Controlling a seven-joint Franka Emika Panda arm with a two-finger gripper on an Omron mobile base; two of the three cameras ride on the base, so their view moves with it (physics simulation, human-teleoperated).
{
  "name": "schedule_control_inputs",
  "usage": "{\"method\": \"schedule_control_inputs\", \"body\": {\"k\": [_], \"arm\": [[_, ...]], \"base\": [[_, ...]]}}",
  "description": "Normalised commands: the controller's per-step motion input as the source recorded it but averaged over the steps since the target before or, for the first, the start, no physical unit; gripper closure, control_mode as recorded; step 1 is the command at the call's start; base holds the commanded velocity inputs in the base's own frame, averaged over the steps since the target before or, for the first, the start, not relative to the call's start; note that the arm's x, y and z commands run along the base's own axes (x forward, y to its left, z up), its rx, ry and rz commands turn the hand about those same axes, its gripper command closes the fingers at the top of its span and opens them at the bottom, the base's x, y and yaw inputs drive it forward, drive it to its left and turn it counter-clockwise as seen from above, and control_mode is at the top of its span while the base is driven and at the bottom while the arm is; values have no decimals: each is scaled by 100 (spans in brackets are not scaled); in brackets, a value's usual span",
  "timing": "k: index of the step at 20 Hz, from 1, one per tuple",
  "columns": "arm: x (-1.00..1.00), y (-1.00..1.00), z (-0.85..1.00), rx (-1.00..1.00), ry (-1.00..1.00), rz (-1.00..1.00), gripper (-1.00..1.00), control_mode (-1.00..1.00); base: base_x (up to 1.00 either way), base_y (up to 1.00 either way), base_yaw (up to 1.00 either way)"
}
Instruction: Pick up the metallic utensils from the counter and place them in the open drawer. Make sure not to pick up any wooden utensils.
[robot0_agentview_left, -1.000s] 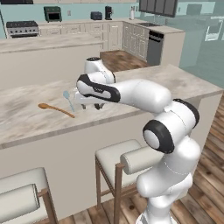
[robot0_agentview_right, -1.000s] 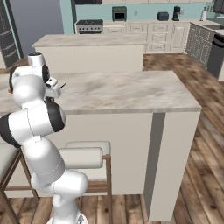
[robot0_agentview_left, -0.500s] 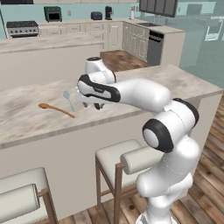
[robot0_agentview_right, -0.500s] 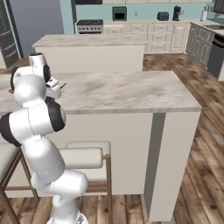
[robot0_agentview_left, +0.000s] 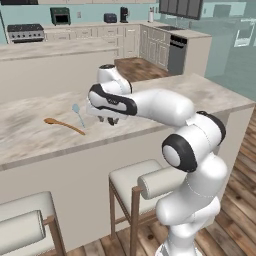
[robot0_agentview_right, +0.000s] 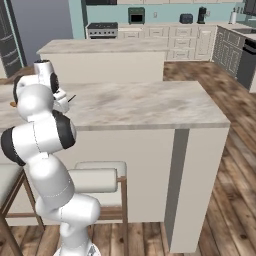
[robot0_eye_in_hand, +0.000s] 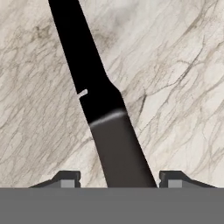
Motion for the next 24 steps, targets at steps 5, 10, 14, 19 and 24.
{"method": "schedule_control_inputs", "body": {"k": [5, 10, 14, 19, 24], "arm": [[0, 0, -15, 2, 0, -7, 100, -100], [-1, 0, 0, 0, 0, -1, 100, -100], [-7, -8, 9, 1, -1, 0, 100, -100], [-83, -73, 63, 2, -5, 13, 100, -100], [-100, -100, 58, 6, -13, 24, 100, -100]], "base": [[0, 0, 0], [0, 0, 0], [0, 0, 0], [0, 0, 0], [0, 0, 0]]}}
